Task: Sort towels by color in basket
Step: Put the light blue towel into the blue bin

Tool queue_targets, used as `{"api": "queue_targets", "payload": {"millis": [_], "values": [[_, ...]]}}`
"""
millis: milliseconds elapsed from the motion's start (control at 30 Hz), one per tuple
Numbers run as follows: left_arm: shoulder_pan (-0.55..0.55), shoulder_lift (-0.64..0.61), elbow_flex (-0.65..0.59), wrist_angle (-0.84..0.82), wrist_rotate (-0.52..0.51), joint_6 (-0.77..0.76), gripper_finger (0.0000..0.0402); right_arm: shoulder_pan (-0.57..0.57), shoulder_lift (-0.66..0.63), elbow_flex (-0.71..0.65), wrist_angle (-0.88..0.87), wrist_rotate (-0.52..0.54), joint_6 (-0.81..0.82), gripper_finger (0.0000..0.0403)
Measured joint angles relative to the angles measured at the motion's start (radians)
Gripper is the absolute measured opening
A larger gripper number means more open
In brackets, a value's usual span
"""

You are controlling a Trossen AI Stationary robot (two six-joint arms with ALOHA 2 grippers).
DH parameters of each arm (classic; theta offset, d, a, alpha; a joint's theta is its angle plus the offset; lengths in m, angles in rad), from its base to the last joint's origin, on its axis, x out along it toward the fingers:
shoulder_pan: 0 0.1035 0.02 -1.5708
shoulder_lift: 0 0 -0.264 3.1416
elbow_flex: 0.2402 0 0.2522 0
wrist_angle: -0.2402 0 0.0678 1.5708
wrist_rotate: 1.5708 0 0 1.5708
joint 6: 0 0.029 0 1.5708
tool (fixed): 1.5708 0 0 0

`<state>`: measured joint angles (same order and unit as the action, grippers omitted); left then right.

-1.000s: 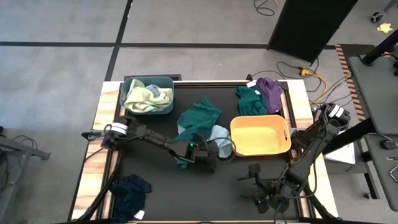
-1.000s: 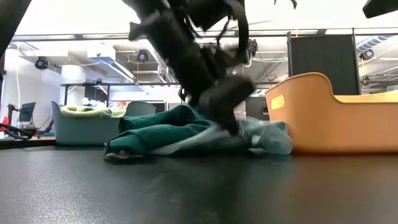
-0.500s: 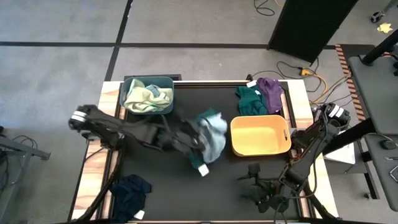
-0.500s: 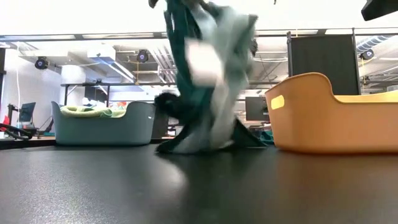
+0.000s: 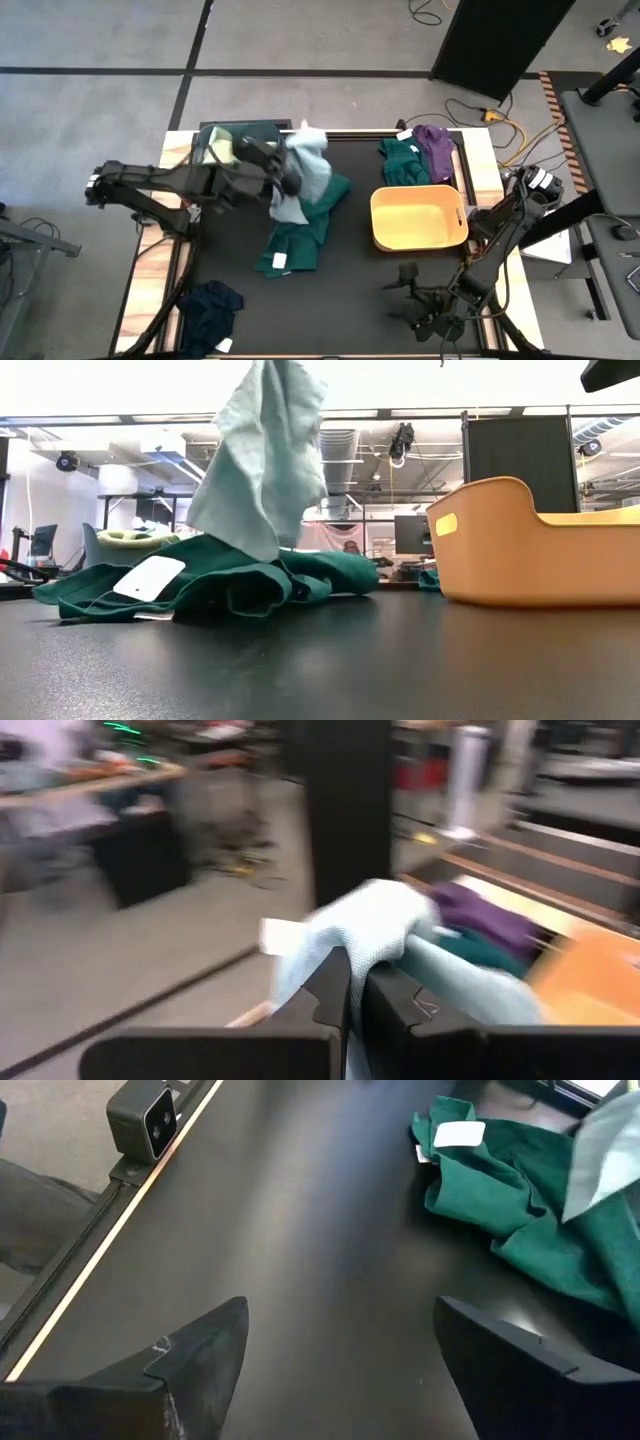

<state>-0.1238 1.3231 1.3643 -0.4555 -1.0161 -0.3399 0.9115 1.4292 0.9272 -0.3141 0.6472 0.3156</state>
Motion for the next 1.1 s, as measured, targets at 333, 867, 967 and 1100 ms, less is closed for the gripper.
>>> {"api": "queue_targets", "payload": {"millis": [333,867,967,1100], "values": [[0.163,-0.131,0.002,0.01,-0.31,0.069,0.0,-0.018,0.0,0.0,0.007,0.008,-0.02,0.0308],[0.498,-0.101,-0.004,-0.029,-0.161,0.095,0.0,-0.2,0.0,0.0,0.042,0.008,-0.166,0.0289],[0.501,-0.107,-0.004,-0.112,-0.181,0.1,0.0,-0.218,0.0,0.0,0.042,0.007,-0.198,0.0284],[0.501,-0.135,-0.003,-0.365,-0.145,-0.027,0.0,-0.237,0.0,0.0,0.042,0.005,-0.23,0.0278]]}}
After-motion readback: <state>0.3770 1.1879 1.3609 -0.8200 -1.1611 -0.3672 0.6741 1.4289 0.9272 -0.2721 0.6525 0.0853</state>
